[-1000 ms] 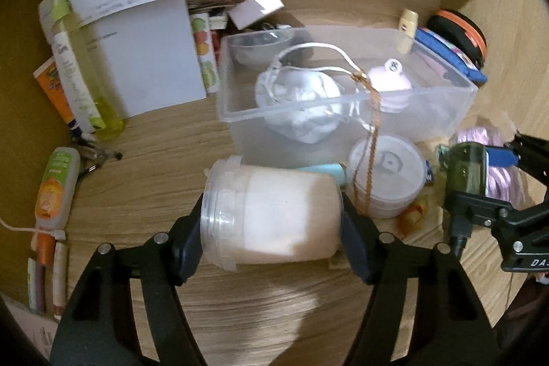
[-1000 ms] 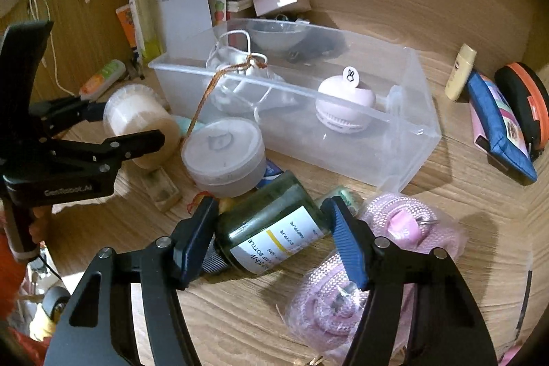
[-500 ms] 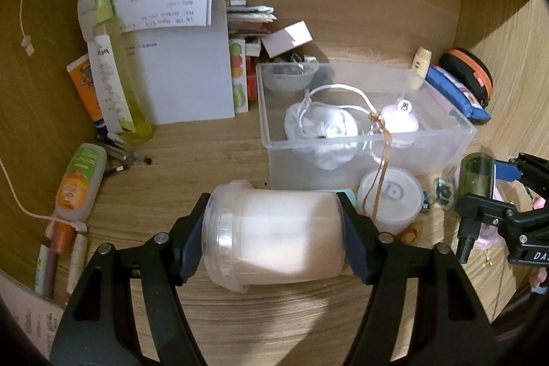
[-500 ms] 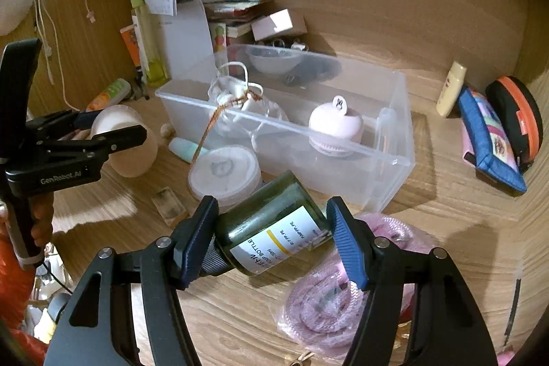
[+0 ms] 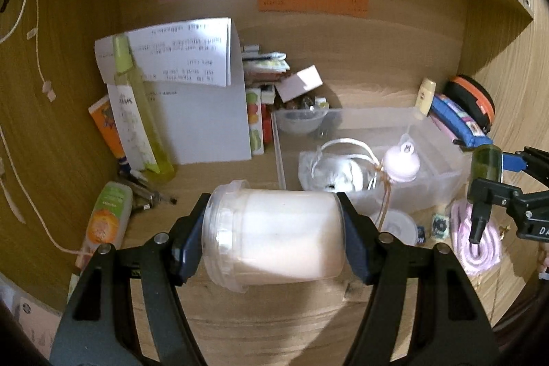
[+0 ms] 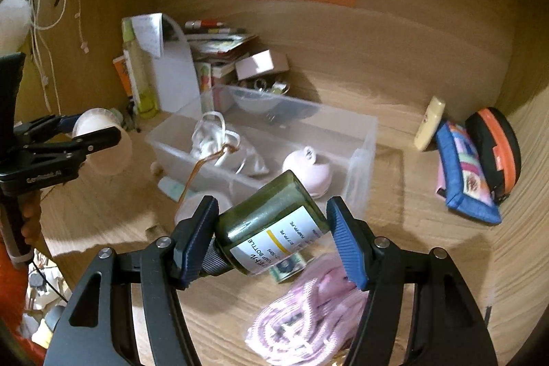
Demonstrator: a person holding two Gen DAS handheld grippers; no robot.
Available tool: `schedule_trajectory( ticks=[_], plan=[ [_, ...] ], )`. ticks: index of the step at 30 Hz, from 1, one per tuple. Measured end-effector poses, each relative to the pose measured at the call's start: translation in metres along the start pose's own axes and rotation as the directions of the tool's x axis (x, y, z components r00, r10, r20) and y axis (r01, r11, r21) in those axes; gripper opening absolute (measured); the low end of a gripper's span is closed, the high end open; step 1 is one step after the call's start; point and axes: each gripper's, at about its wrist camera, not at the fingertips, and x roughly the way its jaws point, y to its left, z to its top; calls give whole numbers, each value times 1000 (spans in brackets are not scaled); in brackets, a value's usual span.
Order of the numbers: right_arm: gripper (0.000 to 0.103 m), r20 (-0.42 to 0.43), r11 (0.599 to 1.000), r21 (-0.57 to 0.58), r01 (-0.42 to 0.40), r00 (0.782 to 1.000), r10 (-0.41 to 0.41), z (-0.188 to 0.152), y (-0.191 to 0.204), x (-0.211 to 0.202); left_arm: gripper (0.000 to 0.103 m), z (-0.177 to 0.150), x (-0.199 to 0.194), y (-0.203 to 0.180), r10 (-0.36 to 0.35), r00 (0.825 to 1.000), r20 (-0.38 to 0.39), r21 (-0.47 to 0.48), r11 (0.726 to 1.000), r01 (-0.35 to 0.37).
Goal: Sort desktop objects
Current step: 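Carry the white tub and green bottle over the clear plastic box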
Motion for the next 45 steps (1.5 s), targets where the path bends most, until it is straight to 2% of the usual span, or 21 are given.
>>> schedule_trajectory(
  ticks=[10,17,27,39,45],
  plan=[
    [62,48,999,-24,29,998,-28,28,-13,-8,68,33,-1,3,-47,998,29,-13,999,47],
    [62,57,999,-29,24,998,-22,45,-21,2,68,57,9,2,-83,996,31,-6,996,83],
    [62,28,1000,-9,11,1000,-11,69,-35,36,68,80,39,1,-114,993,-6,-2,993,114],
    [62,-30,999,23,-29,999,30,79,-43,84,68,95,81,-11,-167,985,-52,8,986,167],
    [62,-80,999,13,-35,996,36,78,-44,110,68,95,105,-20,-146,986,-77,38,988,149]
  ],
)
